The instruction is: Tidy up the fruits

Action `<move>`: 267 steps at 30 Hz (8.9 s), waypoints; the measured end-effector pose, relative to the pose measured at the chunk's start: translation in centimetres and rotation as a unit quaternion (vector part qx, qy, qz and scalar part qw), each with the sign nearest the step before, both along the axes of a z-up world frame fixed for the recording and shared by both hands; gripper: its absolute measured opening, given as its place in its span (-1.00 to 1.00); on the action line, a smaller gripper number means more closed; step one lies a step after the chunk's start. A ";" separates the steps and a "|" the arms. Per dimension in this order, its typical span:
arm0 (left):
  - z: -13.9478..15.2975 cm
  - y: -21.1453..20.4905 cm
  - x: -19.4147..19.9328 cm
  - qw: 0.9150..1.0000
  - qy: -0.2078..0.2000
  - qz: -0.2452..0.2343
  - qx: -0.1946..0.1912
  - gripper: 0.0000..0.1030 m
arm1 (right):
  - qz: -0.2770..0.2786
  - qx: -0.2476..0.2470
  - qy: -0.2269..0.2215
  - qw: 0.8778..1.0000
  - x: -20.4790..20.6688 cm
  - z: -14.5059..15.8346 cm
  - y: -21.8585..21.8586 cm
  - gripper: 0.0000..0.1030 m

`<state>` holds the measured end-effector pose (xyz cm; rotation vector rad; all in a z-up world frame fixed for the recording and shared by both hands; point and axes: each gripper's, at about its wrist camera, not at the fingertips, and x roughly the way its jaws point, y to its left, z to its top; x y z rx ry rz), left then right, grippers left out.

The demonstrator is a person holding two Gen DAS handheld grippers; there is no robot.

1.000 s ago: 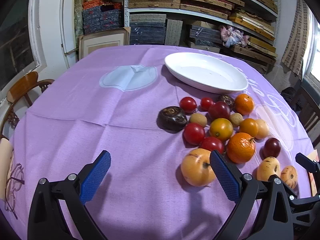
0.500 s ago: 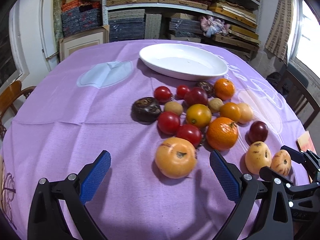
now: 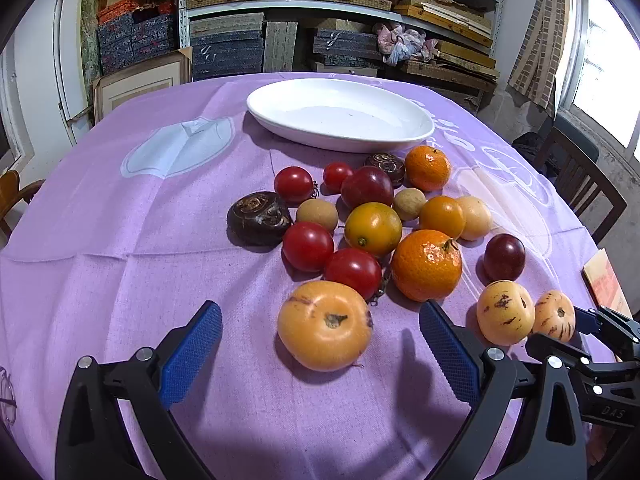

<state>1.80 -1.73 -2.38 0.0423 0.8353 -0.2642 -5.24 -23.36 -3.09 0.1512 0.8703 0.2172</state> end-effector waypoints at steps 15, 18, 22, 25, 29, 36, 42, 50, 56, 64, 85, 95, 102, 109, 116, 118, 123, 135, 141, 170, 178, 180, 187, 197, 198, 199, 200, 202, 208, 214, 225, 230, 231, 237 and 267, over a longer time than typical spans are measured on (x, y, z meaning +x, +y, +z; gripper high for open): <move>-1.4 -0.1 1.4 0.998 0.031 0.028 0.044 0.66 | 0.031 -0.075 0.006 0.997 0.1 -0.4 2.2 0.46; -1.5 -0.1 1.4 0.998 0.031 0.027 0.042 0.66 | 0.025 -0.074 0.005 0.997 0.1 -0.3 2.1 0.37; -1.0 0.3 0.5 0.999 0.018 0.027 0.023 -0.05 | -0.005 -0.029 0.002 1.000 -0.2 0.0 -0.3 -0.08; -0.9 0.2 0.3 1.000 0.018 0.018 0.017 -0.09 | -0.001 -0.036 0.002 0.999 -0.3 0.0 -0.2 -0.10; -0.6 0.5 -0.2 1.000 0.015 0.006 -0.006 -0.10 | 0.002 -0.039 0.002 0.999 -0.5 0.1 -0.2 -0.10; 0.7 0.6 -2.0 1.000 0.001 -0.007 -0.016 -0.10 | 0.013 -0.044 0.000 0.999 -1.0 0.1 -0.3 -0.11; 1.2 2.0 -1.8 0.999 0.018 -0.008 -0.038 -0.10 | 0.021 -0.047 0.004 0.999 -1.0 0.4 -0.2 -0.12; 6.6 1.1 3.6 1.000 -0.029 -0.003 -0.004 -0.10 | 0.033 -0.035 -0.068 0.997 3.1 8.6 -1.0 -0.12; 8.7 -1.8 11.8 0.999 -0.040 0.011 0.006 -0.10 | 0.028 -0.054 -0.082 0.995 13.8 11.5 0.0 -0.12; 4.5 -3.2 19.9 0.999 0.032 0.024 0.018 -0.10 | 0.030 -0.077 -0.015 0.996 25.7 6.6 1.7 -0.12; 8.0 1.7 14.1 0.998 -0.017 0.056 -0.008 0.63 | -0.001 -0.065 -0.188 0.980 15.2 13.6 -1.8 0.92; 3.9 4.2 5.2 0.997 -0.035 0.071 -0.016 0.82 | -0.057 -0.057 -0.193 0.978 5.1 7.6 -4.5 0.92; 2.3 5.3 7.0 0.995 -0.014 0.102 -0.001 0.82 | -0.073 -0.006 -0.192 0.979 3.5 6.0 -6.5 0.92; 1.1 3.3 8.0 0.996 0.005 0.081 0.021 0.82 | -0.084 0.037 -0.165 0.982 4.4 5.5 -8.2 0.92; 0.3 4.7 8.5 0.993 0.002 0.112 0.035 0.93 | -0.083 0.048 -0.154 0.983 4.7 5.3 -8.2 0.92; 0.0 5.3 8.8 0.992 0.007 0.122 0.037 0.93 | -0.080 0.046 -0.154 0.984 4.8 5.4 -8.0 0.92; -0.7 5.6 9.6 0.992 0.037 0.120 0.025 0.93 | -0.078 0.045 -0.154 0.984 4.8 5.4 -7.7 0.92; -0.5 5.4 9.8 0.995 0.023 0.102 0.009 0.46 | -0.070 0.037 -0.154 0.985 4.8 5.4 -7.2 0.92; -0.7 5.2 9.8 0.993 0.029 0.110 0.032 0.49 | -0.016 0.011 -0.120 0.993 5.1 4.6 -5.0 0.92; -0.9 5.2 10.0 0.992 0.031 0.112 0.039 0.54 | 0.088 -0.001 0.008 0.996 7.4 0.0 -0.2 -0.22; -0.5 5.2 9.3 0.995 0.020 0.093 0.004 -0.11 | 0.075 0.003 -0.017 0.997 6.9 1.1 -0.9 -0.23; -0.5 5.2 9.3 0.996 0.020 0.092 0.003 -0.11 | 0.071 0.003 -0.013 0.997 7.0 0.9 -1.1 -0.23; -0.6 4.6 9.6 0.996 0.021 0.083 0.009 0.12 | 0.075 -0.002 -0.011 0.997 6.9 0.8 -0.7 -0.23; 0.9 5.2 8.5 0.996 -0.001 0.082 -0.023 -0.12 | 0.053 0.014 -0.033 0.998 6.9 2.0 -2.0 -0.23; 1.6 4.9 8.7 0.997 -0.008 0.078 -0.020 -0.12 | 0.053 0.014 -0.037 0.998 7.2 2.5 -2.1 -0.23; 2.5 4.3 9.1 0.997 -0.017 0.069 -0.012 -0.12 | 0.054 0.010 -0.039 0.998 7.6 3.1 -2.1 -0.23; 3.1 3.8 9.7 0.998 -0.023 0.065 -0.004 -0.12 | 0.053 0.003 -0.044 0.998 8.4 4.0 -2.1 -0.23; 4.7 2.4 11.3 0.998 -0.037 0.054 0.006 -0.12 | 0.054 -0.007 -0.056 0.997 10.2 5.9 -1.9 -0.23; 6.3 -1.4 17.2 0.998 -0.038 0.043 0.007 -0.12 | 0.038 -0.018 -0.055 0.998 19.4 8.4 -0.5 -0.23; 3.9 -3.1 21.1 0.999 -0.010 0.046 0.019 -0.12 | 0.018 -0.029 -0.023 0.999 27.8 6.6 0.6 -0.23; 2.1 -2.8 22.7 0.998 0.009 0.051 0.021 -0.09 | 0.014 -0.036 -0.013 0.999 32.0 5.4 1.4 -0.05; 4.2 -1.4 20.5 0.997 -0.015 0.067 0.019 0.27 | 0.012 -0.011 -0.053 0.998 28.2 8.4 0.3 0.10; 4.7 -1.1 19.8 0.997 -0.022 0.070 0.018 0.33 | 0.009 -0.007 -0.065 0.998 27.0 9.0 0.0 0.22; 6.8 1.3 12.8 0.993 -0.064 0.095 0.011 0.74 | -0.011 0.001 -0.131 0.991 17.5 10.7 -2.2 0.72; 1.2 1.7 4.1 0.996 -0.022 0.090 0.015 0.90 | -0.086 0.063 -0.103 0.989 7.2 4.1 -6.8 0.92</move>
